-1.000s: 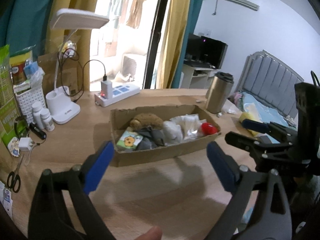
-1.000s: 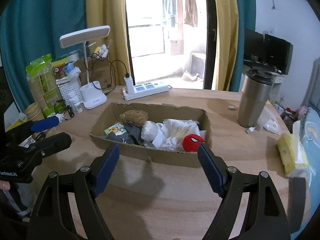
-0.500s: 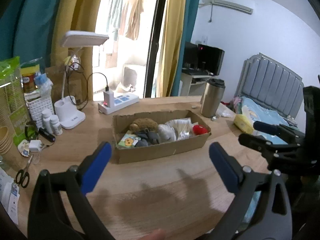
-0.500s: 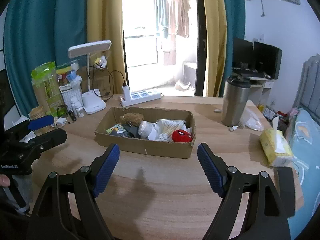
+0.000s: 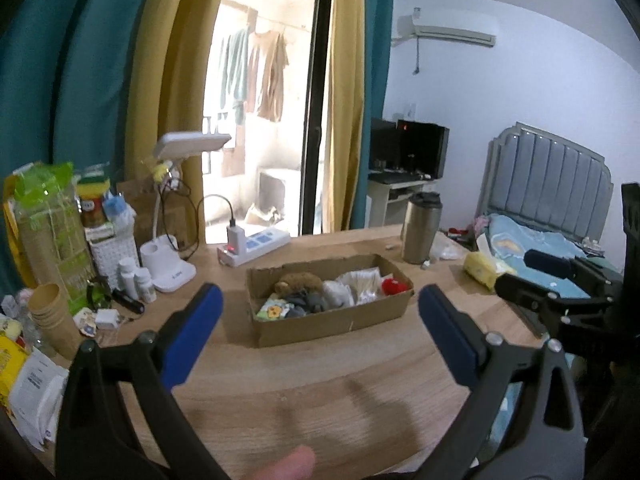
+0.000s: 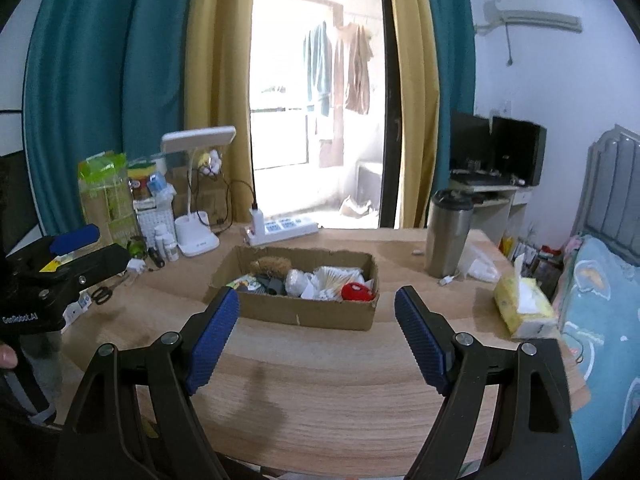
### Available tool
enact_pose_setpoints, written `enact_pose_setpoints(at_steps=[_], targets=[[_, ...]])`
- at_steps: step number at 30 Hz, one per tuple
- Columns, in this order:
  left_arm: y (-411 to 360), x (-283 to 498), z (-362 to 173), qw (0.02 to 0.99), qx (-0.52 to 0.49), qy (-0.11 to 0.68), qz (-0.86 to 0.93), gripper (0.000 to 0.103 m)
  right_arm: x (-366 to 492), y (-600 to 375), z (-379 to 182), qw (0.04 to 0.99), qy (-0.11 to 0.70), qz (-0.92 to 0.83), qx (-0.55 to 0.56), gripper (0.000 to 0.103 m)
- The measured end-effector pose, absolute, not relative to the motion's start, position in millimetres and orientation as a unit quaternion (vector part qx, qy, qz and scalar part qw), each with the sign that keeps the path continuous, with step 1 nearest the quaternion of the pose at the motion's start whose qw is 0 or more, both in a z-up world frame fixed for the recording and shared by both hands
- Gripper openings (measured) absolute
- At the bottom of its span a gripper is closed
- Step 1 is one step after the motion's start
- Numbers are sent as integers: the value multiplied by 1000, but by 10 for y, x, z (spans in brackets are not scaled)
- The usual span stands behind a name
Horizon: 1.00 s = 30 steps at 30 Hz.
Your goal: Organize soft objects
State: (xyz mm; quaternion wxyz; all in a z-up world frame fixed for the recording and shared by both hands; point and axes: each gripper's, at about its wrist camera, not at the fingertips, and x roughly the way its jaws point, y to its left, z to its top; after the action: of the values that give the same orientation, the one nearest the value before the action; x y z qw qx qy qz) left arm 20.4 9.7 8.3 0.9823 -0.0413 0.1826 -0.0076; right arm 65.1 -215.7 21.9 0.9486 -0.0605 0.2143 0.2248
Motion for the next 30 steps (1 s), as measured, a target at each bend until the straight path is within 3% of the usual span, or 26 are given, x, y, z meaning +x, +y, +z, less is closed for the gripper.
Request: enact_pose_setpoints(at_steps=[16, 30], targets=[[-37, -85, 400, 991, -30, 127, -14, 100, 442, -2352, 421, 961, 172, 211, -48, 83], [-105, -102, 417, 992, -37, 123, -21, 100, 399, -2380, 480, 961, 170, 212, -46, 83]])
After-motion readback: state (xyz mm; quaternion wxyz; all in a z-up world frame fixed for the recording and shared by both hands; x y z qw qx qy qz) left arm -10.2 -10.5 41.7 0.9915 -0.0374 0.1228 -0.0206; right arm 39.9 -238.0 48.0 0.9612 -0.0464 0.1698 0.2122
